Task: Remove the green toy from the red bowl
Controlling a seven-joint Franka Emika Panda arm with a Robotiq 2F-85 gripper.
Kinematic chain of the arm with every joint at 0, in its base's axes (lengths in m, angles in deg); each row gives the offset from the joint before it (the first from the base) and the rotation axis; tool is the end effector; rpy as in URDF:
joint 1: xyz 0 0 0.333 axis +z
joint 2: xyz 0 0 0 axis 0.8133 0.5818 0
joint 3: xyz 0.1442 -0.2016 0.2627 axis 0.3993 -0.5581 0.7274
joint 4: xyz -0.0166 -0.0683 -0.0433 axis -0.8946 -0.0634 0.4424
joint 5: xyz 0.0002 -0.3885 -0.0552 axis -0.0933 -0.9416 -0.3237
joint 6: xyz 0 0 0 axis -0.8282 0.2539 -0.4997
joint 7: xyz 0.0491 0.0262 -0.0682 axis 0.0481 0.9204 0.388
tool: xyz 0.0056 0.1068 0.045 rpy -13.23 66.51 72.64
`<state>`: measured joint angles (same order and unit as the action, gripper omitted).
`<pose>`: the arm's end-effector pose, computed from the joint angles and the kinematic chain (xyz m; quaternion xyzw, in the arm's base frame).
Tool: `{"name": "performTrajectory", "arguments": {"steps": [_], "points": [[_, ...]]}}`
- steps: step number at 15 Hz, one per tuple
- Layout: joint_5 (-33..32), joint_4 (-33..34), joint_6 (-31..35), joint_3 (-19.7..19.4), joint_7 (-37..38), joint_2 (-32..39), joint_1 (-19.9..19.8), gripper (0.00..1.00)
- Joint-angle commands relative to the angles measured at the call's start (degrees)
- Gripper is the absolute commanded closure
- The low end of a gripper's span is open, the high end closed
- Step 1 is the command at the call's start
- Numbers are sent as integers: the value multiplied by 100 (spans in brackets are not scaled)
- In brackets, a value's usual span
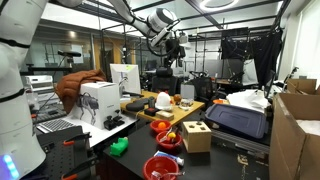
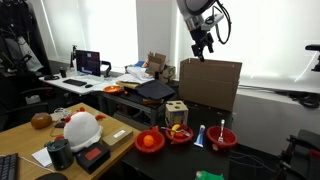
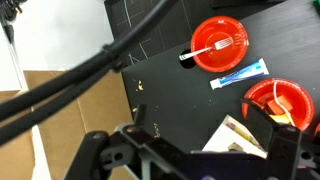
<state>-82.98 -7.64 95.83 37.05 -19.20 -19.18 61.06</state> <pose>0.6707 0.0025 0.4688 0.9683 -0.0045 -0.1141 0.2224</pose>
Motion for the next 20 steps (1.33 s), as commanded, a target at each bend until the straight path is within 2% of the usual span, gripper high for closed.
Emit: {"name": "performTrajectory", "arguments": {"steps": [1,9,13,14,16,17,20], "points": [[291,335,-212,48,-95,-63,-217,0],[1361,300,265,106,104,-154,-462,0],[1910,-69,1068,98,218,-321,-556,0],[1914,-156,1198,62,280,-336,-545,0],[1861,-204,1005,-16,627,-273,-508,0],[1793,167,957,31,321,-44,-525,0],[1796,48,952,14,492,-43,-528,0]]}}
